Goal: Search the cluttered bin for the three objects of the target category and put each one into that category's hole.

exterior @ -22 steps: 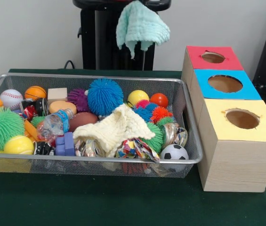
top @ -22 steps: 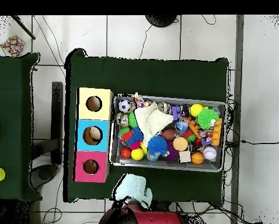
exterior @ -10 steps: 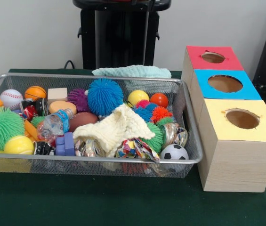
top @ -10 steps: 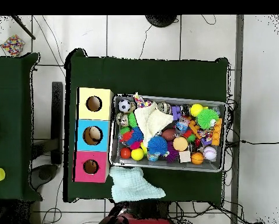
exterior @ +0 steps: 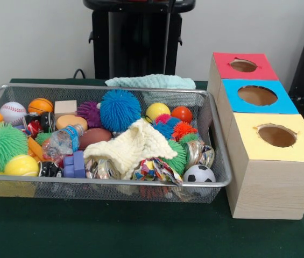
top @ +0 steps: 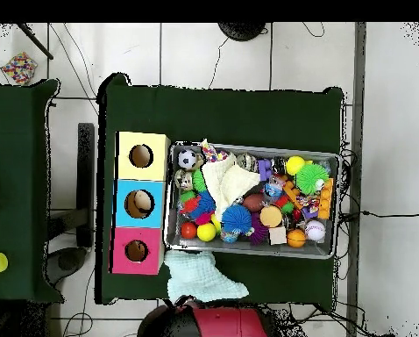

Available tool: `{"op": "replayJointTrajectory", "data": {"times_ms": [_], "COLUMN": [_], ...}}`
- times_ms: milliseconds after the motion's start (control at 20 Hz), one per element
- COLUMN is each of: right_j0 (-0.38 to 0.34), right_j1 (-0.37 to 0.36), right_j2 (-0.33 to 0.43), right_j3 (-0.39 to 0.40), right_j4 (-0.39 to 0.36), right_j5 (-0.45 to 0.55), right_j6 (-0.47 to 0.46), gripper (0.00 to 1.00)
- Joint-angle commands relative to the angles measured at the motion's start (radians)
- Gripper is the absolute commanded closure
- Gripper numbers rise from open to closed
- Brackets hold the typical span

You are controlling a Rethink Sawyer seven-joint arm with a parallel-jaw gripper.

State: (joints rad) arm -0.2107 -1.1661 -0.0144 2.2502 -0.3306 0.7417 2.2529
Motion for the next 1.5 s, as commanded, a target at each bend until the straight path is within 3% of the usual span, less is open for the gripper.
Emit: {"op": "replayJointTrajectory", "data": {"times_ms": [50, 550, 900, 1350, 1500], "right_j0": [-0.056, -0.086, -0.088, -0.099, -0.105], "right_j1": [0.099, 0.174, 0.247, 0.388, 0.4], "right_j2": [0.144, 0.191, 0.197, 0.206, 0.215], "right_j3": [-0.303, -0.363, -0.419, -0.529, -0.541], "right_j4": [-0.062, -0.038, -0.077, -0.065, -0.068], "right_j5": [0.094, 0.047, -0.022, 0.001, -0.001], "right_j6": [-0.169, -0.119, -0.103, -0.098, -0.123], "gripper": [0.0, 0.0, 0.0, 0.0, 0.0]}}
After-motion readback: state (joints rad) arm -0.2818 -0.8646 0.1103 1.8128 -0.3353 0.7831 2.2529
